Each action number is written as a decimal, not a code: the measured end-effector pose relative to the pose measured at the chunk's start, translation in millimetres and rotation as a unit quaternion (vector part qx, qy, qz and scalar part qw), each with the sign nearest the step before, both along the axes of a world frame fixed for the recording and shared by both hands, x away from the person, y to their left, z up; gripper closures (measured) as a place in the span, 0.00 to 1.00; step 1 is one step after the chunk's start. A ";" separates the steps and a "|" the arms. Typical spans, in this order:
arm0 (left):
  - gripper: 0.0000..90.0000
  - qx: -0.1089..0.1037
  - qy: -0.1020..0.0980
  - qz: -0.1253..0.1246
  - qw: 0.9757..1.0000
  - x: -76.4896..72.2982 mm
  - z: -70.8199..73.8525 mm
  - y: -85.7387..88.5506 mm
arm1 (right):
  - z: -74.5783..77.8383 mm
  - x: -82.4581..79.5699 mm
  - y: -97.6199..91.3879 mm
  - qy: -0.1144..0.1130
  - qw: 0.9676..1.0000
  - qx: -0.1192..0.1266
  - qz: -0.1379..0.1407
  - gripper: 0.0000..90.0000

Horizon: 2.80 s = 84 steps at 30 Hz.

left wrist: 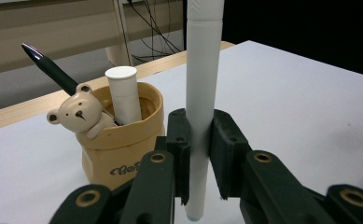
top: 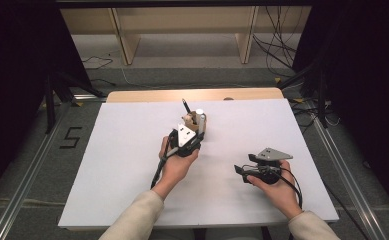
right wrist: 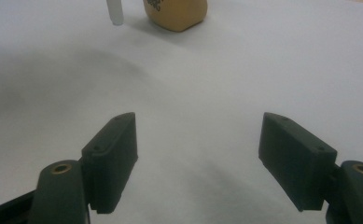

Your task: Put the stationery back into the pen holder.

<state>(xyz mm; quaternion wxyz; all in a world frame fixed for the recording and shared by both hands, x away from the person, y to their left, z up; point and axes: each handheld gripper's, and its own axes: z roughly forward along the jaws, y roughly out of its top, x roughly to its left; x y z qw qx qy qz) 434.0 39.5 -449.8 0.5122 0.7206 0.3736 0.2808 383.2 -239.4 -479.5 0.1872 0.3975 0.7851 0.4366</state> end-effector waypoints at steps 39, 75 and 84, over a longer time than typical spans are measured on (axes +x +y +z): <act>0.87 -0.006 -0.002 0.012 1.000 24.4 15.8 6.2 | -1.3 0.0 -0.2 0.005 1.000 0.000 -0.001 0.32; 0.87 -0.009 -0.007 0.026 1.000 39.9 23.5 10.0 | -2.4 0.4 0.2 0.005 1.000 -0.001 0.000 0.32; 0.87 -0.011 -0.007 0.026 1.000 41.2 24.7 10.3 | -2.9 0.5 0.4 0.006 1.000 -0.001 0.000 0.32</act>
